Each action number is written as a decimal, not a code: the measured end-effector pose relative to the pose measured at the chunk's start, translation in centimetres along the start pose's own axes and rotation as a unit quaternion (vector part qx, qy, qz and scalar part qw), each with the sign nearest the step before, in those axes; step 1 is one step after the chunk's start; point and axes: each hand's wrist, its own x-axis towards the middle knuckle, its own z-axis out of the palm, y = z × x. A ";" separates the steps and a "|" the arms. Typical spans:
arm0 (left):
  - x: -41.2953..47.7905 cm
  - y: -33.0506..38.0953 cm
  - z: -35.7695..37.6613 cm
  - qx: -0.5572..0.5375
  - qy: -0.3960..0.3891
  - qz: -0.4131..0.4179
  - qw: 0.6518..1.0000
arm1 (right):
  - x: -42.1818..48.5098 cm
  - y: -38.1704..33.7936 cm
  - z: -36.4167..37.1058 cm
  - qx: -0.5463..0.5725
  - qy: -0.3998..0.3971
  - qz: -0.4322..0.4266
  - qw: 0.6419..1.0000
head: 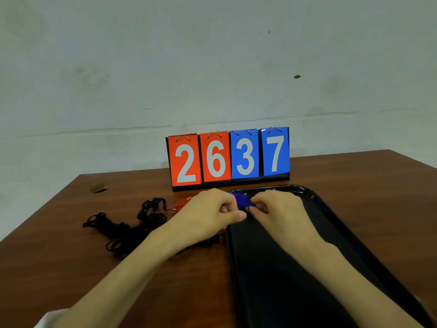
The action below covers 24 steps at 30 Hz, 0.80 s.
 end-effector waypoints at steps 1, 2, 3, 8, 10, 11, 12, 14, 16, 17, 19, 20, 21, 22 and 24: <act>-0.1 0.0 0.0 0.016 0.006 0.003 1.000 | -0.1 -0.1 0.0 -0.010 -0.018 -0.021 1.000; -0.1 0.1 -0.1 0.029 0.005 0.004 1.000 | -0.2 -0.2 0.1 -0.015 -0.033 -0.043 0.998; -0.2 0.0 -0.2 0.037 0.000 0.006 0.999 | -0.3 -0.3 0.3 -0.014 -0.048 -0.063 0.997; 0.1 -0.8 -1.2 0.041 -0.054 0.009 0.998 | -0.4 -0.7 0.7 0.025 -0.113 -0.107 0.987; 0.0 -1.4 -2.1 -0.023 -0.107 0.003 0.994 | -0.3 -0.7 0.7 0.038 -0.123 -0.121 0.984; 0.0 -1.8 -2.6 -0.048 -0.128 0.001 0.991 | -0.4 -0.7 0.7 0.044 -0.128 -0.124 0.983; 0.0 -2.1 -3.0 -0.061 -0.141 0.003 0.988 | -0.4 -0.7 0.7 0.049 -0.131 -0.126 0.982; 0.1 -2.4 -3.4 -0.057 -0.136 0.020 0.989 | -0.4 -0.7 0.7 0.066 -0.134 -0.125 0.981; 0.2 -2.5 -3.4 -0.061 -0.130 0.018 0.990 | -0.4 -0.7 0.6 0.101 -0.136 -0.118 0.978; 0.2 -2.6 -3.4 -0.072 -0.134 0.011 0.988 | -0.4 -0.7 0.5 0.123 -0.140 -0.110 0.976; 0.3 -2.8 -3.2 -0.106 -0.143 -0.006 0.984 | -0.4 -0.8 0.3 0.170 -0.146 -0.092 0.970; 0.4 -3.0 -3.1 -0.124 -0.144 -0.016 0.982 | -0.4 -0.8 0.2 0.191 -0.145 -0.084 0.967; 0.4 -3.2 -3.0 -0.144 -0.146 -0.026 0.978 | -0.5 -0.9 0.0 0.211 -0.141 -0.076 0.964; 0.5 -3.3 -2.8 -0.170 -0.150 -0.037 0.973 | -0.5 -0.9 -0.1 0.232 -0.133 -0.067 0.961; 0.6 -3.4 -2.5 -0.234 -0.165 -0.056 0.957 | -0.4 -0.9 -0.4 0.276 -0.110 -0.042 0.954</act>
